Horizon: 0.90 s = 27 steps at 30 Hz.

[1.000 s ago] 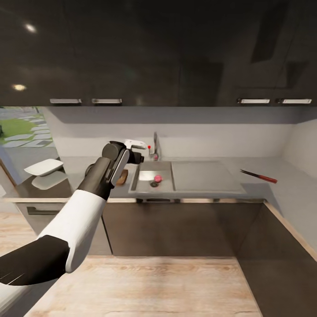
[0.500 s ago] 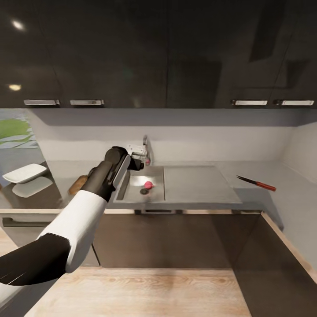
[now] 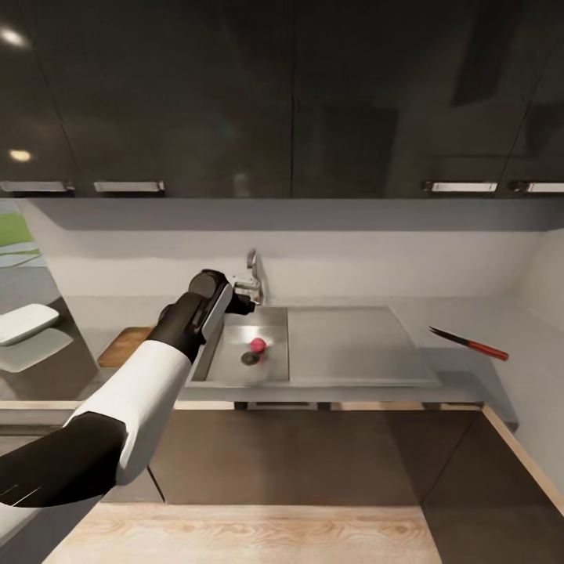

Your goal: In the kitchen, take the Vidalia onion out of the sink, dice it on the chopping board with the paring knife, put the diced onion into the bowl on the countertop, then place both the paring knife and the chopping board into the sink.

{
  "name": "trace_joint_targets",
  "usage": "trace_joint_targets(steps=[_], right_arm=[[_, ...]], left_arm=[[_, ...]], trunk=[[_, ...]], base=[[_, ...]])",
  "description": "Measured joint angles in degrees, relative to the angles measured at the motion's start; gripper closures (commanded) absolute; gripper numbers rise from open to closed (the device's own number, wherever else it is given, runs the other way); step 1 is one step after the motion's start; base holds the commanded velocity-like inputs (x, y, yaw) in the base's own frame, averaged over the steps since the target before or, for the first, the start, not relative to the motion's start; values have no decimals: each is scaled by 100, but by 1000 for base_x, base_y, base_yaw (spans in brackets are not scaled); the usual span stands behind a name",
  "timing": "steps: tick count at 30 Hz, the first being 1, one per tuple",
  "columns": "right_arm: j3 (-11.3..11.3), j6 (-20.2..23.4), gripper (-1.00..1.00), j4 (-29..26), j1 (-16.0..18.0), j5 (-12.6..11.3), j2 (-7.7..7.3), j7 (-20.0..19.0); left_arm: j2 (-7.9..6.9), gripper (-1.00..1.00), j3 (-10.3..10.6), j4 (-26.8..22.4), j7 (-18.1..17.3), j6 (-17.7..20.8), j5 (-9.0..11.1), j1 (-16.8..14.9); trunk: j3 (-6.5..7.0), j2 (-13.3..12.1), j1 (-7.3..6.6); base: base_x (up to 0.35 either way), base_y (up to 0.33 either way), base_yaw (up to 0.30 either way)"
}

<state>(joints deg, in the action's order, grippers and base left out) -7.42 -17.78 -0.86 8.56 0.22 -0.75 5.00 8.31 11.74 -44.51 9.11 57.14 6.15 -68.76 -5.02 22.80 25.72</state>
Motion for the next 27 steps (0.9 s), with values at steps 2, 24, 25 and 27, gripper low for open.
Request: trace_joint_targets(steps=[2, 24, 25, 27], right_arm=[[0, 0, -100, 1, 0, 1, 0, 4], [1, 0, -100, -1, 0, 0, 4, 27], [0, 0, -100, -2, 0, 0, 4, 28], [0, 0, -100, 0, 0, 1, 5, 26]], left_arm=[[-6, -100, -12, 49, 0, -1, 0, 0], [23, -100, -212, 1526, -13, -1226, 222, 0], [24, -100, -213, 1586, -16, -1232, 225, 0], [28, -100, -215, 1688, -18, -1242, 228, 0]], trunk=[[0, 0, 0], [0, -1, 3], [0, -1, 3], [0, -1, 3]], base=[[321, -1, 0], [87, 0, 0], [0, 0, 0], [0, 0, 0]])
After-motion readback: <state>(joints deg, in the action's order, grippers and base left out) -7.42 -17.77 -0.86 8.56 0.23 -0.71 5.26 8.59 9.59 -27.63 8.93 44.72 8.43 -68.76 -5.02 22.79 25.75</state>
